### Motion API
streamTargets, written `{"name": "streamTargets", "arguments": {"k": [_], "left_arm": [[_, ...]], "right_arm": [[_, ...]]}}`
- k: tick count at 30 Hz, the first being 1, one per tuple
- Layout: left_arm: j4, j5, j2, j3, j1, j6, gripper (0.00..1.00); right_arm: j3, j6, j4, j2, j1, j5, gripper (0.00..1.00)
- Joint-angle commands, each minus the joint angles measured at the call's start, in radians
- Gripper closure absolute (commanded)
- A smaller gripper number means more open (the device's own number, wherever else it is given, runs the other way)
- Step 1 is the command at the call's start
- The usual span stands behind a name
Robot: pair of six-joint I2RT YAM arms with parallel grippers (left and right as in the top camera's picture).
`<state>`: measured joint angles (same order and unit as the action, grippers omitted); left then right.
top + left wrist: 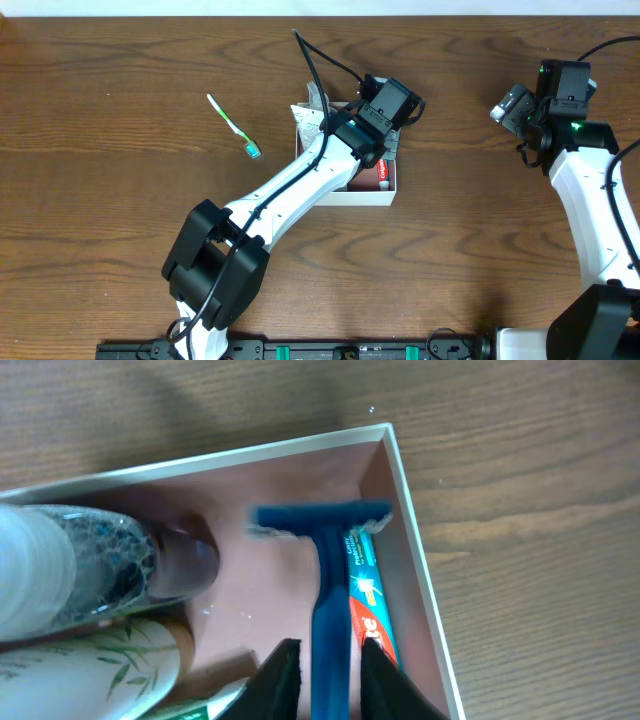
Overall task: Pack container
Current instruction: 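Carry the razor over the box and lower it inside with the left gripper, then release the razor and move the left gripper to the green toothbrush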
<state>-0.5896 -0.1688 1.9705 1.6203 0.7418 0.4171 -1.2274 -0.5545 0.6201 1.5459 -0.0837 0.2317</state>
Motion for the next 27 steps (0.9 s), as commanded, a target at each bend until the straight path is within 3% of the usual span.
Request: {"name": "streamTargets", "arguments": {"k": [1, 6, 10, 17, 27], "left_arm": [[-0.003, -0.024, 0.005, 0.011, 0.002, -0.005, 0.73], [0.003, -0.023, 0.004, 0.011, 0.002, -0.005, 0.60], [0.005, -0.023, -0.004, 0.012, 0.002, -0.005, 0.56], [-0.070, 0.000, -0.114, 0.098, 0.002, -0.032, 0.54], [-0.190, -0.008, -0.448, 0.170, -0.005, -0.115, 0.55]], "right_arm": [[-0.003, 0.013, 0.001, 0.005, -0.009, 0.003, 0.01], [-0.003, 0.013, 0.001, 0.005, -0.009, 0.003, 0.01], [-0.003, 0.013, 0.001, 0.005, -0.009, 0.003, 0.01], [-0.003, 0.013, 0.001, 0.005, -0.009, 0.003, 0.01], [-0.003, 0.013, 0.001, 0.005, -0.009, 0.003, 0.01]]}}
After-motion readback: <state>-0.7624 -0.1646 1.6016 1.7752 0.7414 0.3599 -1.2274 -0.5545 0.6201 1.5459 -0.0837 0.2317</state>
